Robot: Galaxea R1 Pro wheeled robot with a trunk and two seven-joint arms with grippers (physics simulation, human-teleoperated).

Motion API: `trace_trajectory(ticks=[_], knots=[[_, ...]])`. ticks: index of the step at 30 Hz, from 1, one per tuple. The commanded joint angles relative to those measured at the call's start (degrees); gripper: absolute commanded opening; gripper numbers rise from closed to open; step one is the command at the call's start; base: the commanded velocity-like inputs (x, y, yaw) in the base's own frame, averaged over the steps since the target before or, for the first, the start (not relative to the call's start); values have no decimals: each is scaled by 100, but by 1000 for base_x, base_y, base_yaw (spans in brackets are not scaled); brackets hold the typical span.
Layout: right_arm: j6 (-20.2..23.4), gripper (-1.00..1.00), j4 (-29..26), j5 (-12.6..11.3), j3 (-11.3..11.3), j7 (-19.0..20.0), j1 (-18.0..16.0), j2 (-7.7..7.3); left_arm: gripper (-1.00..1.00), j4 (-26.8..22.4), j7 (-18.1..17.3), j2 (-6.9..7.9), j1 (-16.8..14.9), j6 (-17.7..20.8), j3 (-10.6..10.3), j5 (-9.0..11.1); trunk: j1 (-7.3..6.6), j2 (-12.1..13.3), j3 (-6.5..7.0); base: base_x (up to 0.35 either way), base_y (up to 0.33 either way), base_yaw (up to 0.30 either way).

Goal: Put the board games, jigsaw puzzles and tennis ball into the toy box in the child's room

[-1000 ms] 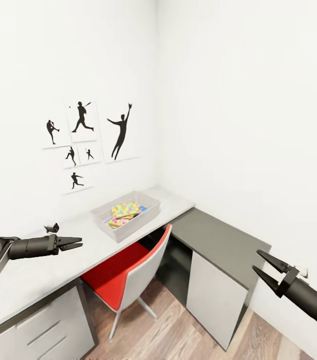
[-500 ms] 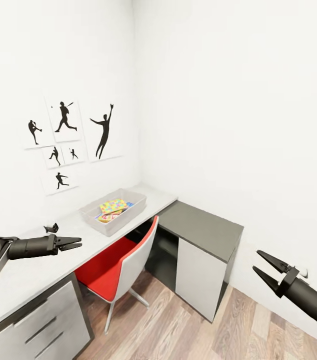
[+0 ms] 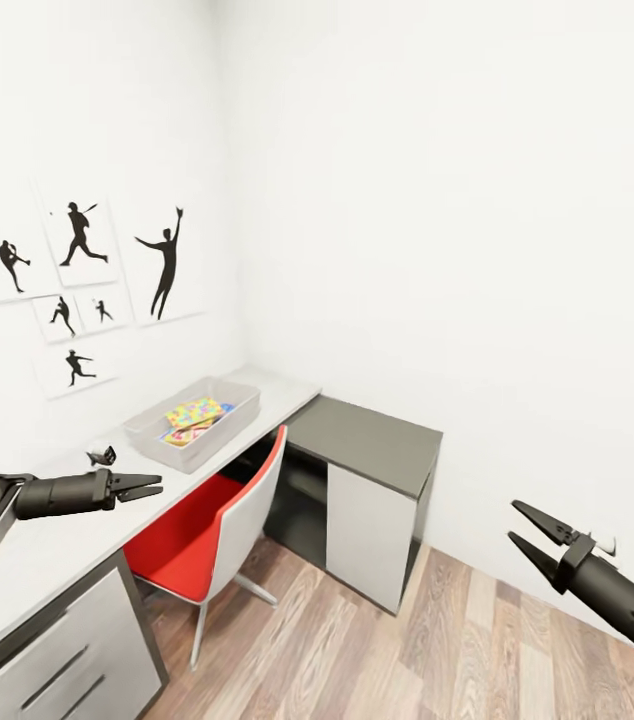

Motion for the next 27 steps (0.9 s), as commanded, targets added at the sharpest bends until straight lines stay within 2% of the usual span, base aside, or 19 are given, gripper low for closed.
trace_trajectory(ticks=[1,4,10,17,27], knots=[[24,100,4,47,-6,39,-5,1,100,12,-20,17,3,64,2,7,2,-4,-2,-7,8,-280],[22,100,4,60,-2,39,-4,2,100,31,-20,41,8,65,24,13,2,-4,-2,-3,4,-280],[13,100,3,66,6,39,-1,2,100,43,-20,52,18,65,215,8,2,-4,-2,-7,33,-280],[5,100,3,67,5,39,-1,2,100,42,-20,51,19,60,249,0,2,-4,-2,-63,148,-280],[3,100,48,74,0,39,-3,2,100,41,-20,52,19,56,253,5,2,-4,-2,-9,22,-280]])
